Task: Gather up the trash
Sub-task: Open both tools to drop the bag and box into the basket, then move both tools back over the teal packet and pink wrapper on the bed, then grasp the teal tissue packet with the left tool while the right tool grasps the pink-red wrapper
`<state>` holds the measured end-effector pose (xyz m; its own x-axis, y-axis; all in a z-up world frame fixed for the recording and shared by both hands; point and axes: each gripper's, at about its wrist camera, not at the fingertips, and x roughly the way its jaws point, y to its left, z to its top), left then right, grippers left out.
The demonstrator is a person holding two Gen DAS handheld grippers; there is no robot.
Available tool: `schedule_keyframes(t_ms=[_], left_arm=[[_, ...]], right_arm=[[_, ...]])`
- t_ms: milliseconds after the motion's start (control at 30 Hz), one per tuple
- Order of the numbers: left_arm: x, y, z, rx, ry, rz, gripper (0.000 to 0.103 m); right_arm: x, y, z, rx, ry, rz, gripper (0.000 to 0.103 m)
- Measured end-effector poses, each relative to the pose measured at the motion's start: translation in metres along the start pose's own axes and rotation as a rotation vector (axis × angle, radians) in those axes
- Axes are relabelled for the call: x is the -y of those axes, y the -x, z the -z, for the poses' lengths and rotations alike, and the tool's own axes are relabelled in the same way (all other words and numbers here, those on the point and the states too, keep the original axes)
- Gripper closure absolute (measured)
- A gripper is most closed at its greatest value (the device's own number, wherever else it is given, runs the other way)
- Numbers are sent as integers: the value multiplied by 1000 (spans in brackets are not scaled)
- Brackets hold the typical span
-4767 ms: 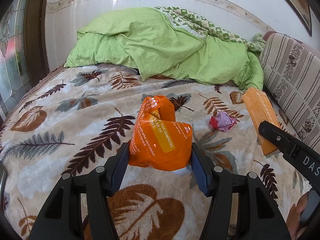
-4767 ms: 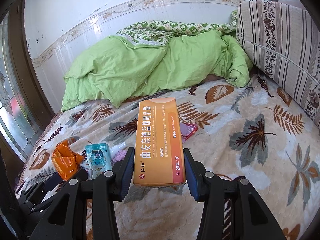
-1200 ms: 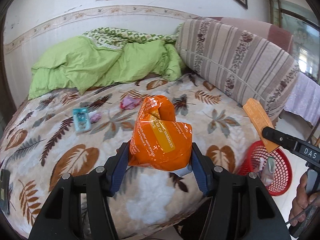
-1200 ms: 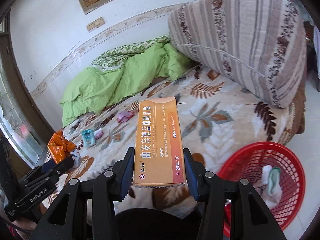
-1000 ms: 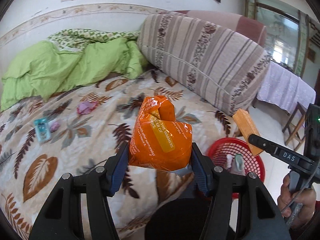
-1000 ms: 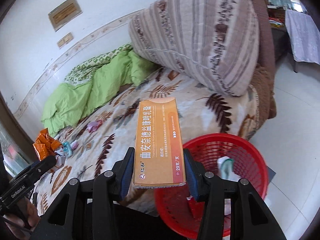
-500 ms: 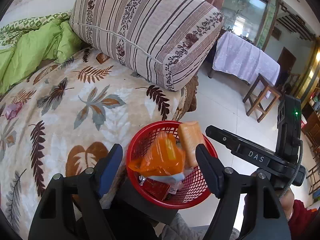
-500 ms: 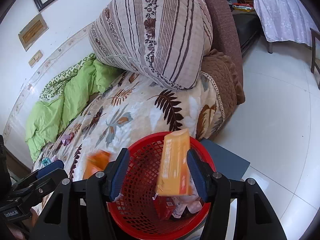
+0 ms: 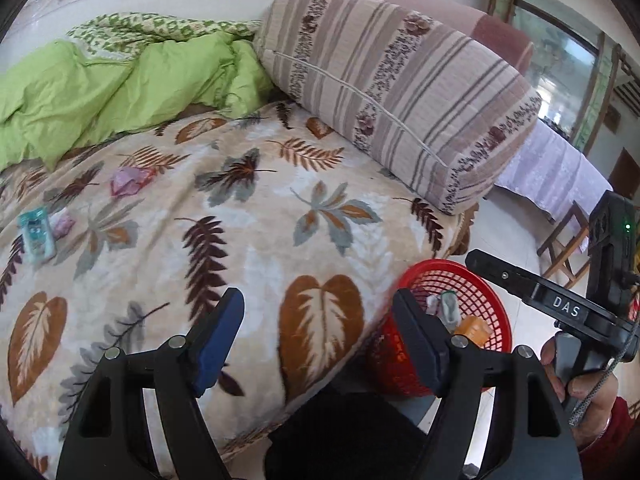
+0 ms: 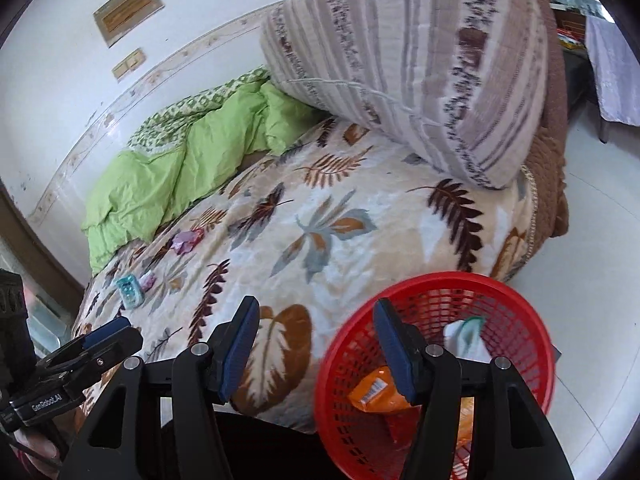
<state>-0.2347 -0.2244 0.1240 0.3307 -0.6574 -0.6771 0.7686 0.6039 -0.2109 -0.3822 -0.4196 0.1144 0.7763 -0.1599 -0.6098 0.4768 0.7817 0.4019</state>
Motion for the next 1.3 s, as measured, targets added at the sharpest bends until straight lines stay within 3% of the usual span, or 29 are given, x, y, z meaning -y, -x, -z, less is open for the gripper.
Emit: schedule_keyframes(t_ms=[333,567,733,800,1000,1233,1267,1300], left_arm=[[-133,30,11,54,261,-194,27],[-216,42,25,72,415,-371,26],[-258,36,21,74,482,-464,26],[-273,29,13,79,503,-504,26],[-309,-19,-20,58,497,-608,20],[-341,-70,-32,8,492,-642,18],[-344,-73,-32,8,488,-649,21],[-347,-75,-31,-2,487,-647,34]], right_arm=[[-129,-70,-2,-95,207,-129,40],[-193,-139,2,-152,237,-139,40],[-202,-170,17,-207,239,-136,40],[-198,-180,17,-249,181,-163,40],[-196,-188,18,-276,171,-171,40],[-193,-193,19,-298,168,-167,40],[-194,-193,19,-299,170,-164,40],[-194,-194,20,-298,171,-161,40]])
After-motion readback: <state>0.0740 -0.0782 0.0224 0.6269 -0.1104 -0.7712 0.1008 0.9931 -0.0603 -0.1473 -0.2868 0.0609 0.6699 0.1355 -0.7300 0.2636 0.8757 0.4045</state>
